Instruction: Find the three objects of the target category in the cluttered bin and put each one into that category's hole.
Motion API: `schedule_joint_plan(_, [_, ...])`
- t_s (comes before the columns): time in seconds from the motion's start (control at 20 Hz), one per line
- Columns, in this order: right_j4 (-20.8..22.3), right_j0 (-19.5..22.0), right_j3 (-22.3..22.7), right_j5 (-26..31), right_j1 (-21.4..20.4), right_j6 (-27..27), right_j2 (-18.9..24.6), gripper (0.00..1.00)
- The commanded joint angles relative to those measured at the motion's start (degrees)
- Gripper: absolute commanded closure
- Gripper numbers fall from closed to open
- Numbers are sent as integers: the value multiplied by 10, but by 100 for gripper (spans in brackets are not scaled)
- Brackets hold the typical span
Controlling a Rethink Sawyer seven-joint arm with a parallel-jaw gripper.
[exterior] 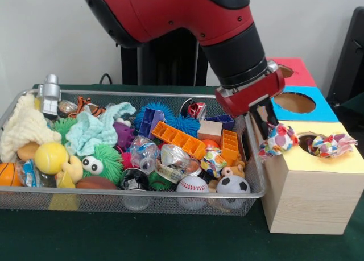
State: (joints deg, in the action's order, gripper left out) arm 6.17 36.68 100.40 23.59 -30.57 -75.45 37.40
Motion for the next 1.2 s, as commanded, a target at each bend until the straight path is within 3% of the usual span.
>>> schedule_joint_plan(0.05, [-54, -51, -25, -13, 10, -160, -34, 100])
schedule_joint_plan(0.45, [-86, -103, -54, -22, 10, -151, -67, 100])
schedule_joint_plan(0.8, [-84, -97, -48, -28, 12, -118, -72, 100])
schedule_joint_plan(1.0, [-71, -106, -52, -5, -5, -110, -96, 100])
schedule_joint_plan(1.2, [-47, -137, -64, 75, -53, -112, -170, 100])
